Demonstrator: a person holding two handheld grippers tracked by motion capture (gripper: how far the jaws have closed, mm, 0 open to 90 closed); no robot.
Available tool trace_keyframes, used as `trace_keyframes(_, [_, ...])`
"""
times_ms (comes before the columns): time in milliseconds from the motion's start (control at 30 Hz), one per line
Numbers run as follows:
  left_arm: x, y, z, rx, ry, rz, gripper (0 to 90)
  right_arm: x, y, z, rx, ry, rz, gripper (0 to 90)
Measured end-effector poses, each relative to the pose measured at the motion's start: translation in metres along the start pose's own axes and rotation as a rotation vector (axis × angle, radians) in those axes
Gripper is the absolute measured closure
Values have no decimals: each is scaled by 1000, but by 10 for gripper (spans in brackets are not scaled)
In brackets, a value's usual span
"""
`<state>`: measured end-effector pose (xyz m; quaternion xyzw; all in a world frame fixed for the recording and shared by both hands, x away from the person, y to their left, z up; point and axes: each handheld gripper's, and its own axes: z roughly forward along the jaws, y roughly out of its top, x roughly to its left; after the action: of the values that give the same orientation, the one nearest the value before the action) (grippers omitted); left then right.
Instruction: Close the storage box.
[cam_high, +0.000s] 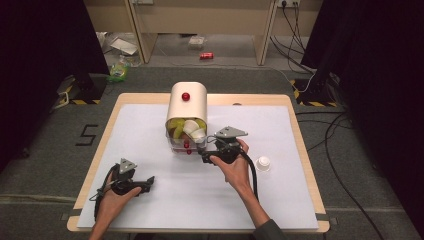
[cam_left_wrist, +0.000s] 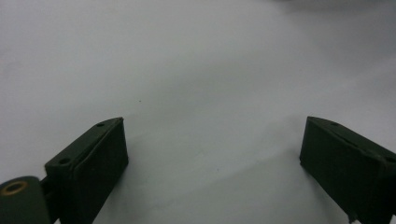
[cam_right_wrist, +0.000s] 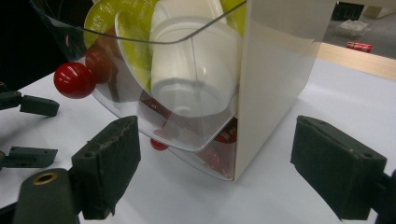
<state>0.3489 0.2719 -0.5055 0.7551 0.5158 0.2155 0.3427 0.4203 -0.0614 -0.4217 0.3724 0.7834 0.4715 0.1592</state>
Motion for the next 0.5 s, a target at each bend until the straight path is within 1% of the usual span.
trace_keyframes(500, [0,0,0,0,0,0,67,-4,2,6,-11,-14,11,166])
